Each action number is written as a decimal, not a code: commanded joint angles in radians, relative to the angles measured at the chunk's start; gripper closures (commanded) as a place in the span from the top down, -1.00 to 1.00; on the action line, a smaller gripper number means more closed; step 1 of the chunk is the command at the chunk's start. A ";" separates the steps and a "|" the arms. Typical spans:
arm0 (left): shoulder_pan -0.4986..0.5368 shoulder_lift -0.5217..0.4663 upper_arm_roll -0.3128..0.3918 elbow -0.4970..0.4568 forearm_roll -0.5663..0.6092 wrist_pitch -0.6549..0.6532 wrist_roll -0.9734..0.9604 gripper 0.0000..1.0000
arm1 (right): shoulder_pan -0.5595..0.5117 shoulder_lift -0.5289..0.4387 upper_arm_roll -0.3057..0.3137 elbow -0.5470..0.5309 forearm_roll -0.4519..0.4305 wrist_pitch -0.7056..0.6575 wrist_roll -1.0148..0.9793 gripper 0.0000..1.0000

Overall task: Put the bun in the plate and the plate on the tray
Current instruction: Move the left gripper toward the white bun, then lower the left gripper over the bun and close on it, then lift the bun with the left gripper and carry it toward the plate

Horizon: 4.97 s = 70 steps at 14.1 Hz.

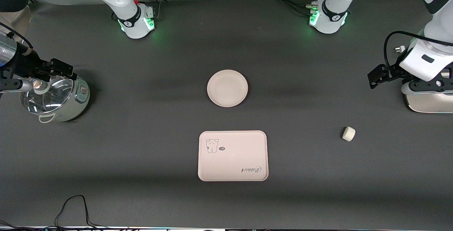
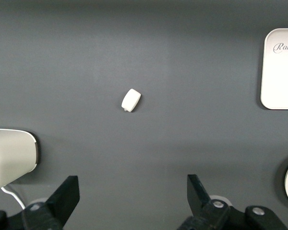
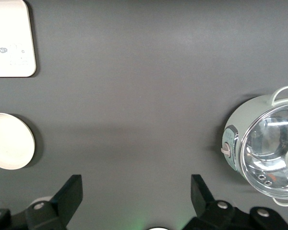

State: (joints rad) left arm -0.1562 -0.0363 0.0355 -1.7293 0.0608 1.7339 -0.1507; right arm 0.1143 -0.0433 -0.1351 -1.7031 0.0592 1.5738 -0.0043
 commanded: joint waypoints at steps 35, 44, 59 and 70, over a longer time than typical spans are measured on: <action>0.081 0.573 0.038 -0.216 -0.098 0.719 0.332 0.94 | 0.081 0.151 0.042 -0.085 -0.093 0.336 0.009 1.00; 0.081 0.580 0.038 -0.204 -0.099 0.762 0.341 -0.88 | 0.096 0.183 0.048 -0.087 0.011 0.238 0.030 1.00; 0.057 -0.008 -0.081 -0.142 -0.113 0.038 0.066 -0.82 | 0.254 0.074 0.052 -0.449 0.171 0.534 0.085 1.00; -0.235 0.402 -0.440 -0.079 -0.024 0.396 -0.910 -0.80 | 0.283 0.112 0.173 -0.520 0.171 0.722 0.248 1.00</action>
State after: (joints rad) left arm -0.3290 0.2719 -0.4179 -1.8487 -0.0251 2.0759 -0.9355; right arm 0.3863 0.0693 0.0305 -2.2155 0.2116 2.2635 0.1981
